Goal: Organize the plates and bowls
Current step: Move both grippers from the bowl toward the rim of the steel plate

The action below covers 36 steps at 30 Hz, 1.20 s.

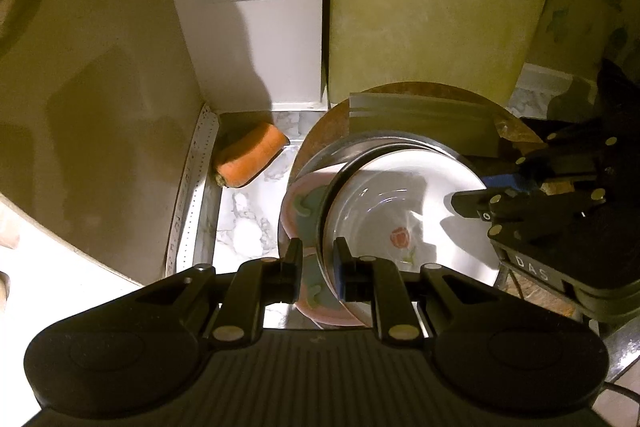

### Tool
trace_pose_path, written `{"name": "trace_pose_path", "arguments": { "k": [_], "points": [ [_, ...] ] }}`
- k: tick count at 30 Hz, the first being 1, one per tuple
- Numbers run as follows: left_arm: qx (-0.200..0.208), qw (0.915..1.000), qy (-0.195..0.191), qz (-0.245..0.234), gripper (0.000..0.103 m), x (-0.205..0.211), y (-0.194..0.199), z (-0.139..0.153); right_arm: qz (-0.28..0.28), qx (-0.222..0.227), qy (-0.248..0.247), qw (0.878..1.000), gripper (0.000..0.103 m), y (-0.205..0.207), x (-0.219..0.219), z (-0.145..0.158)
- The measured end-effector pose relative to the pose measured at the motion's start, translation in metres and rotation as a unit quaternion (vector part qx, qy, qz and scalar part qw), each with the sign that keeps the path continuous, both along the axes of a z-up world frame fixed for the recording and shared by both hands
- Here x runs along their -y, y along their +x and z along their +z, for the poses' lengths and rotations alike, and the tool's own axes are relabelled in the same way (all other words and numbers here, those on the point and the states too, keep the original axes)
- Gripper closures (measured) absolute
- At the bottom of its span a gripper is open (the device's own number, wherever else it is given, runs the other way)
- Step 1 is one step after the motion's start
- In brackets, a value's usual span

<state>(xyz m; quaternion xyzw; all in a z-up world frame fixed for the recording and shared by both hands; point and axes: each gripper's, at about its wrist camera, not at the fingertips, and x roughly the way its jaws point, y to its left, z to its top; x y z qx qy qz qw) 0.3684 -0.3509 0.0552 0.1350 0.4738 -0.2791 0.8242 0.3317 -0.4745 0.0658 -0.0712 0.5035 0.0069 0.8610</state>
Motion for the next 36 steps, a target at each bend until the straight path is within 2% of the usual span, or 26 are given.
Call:
{"name": "trace_pose_path", "arguments": {
  "k": [2, 4, 11, 18, 26, 29, 31, 33, 36],
  "points": [
    [-0.005, 0.9999, -0.013, -0.003, 0.087, -0.004, 0.000, 0.002, 0.003, -0.001, 0.003, 1.000, 0.091, 0.000, -0.001, 0.003],
    [0.002, 1.0000, -0.009, 0.000, 0.087, -0.006, 0.001, 0.005, 0.000, 0.006, 0.011, 1.000, 0.083, -0.001, 0.001, 0.007],
    [0.000, 0.9998, -0.019, 0.003, 0.087, -0.017, 0.001, 0.010, -0.010, 0.004, 0.022, 1.000, 0.084, -0.003, 0.005, 0.009],
    [-0.007, 0.9996, -0.026, 0.007, 0.086, -0.030, 0.000, 0.006, -0.017, 0.015, 0.038, 0.999, 0.070, -0.029, 0.007, 0.017],
    [-0.022, 0.9986, -0.046, 0.016, 0.084, -0.053, -0.009, 0.000, -0.053, 0.004, 0.066, 0.996, 0.061, -0.061, 0.013, 0.000],
    [-0.021, 0.9984, -0.048, 0.020, 0.066, -0.059, -0.015, -0.003, -0.071, 0.001, 0.075, 0.995, 0.060, -0.067, 0.014, -0.011],
    [-0.019, 0.9979, -0.056, 0.025, 0.044, -0.065, -0.019, -0.004, -0.082, 0.000, 0.082, 0.993, 0.058, -0.070, 0.016, -0.016],
    [-0.016, 0.9973, -0.062, 0.035, 0.036, -0.071, -0.024, -0.007, -0.095, -0.001, 0.088, 0.992, 0.056, -0.072, 0.018, -0.020],
    [-0.028, 0.9959, -0.072, 0.047, 0.036, -0.078, -0.025, -0.014, -0.104, 0.001, 0.090, 0.990, 0.052, -0.075, 0.022, -0.023]
  ]
}}
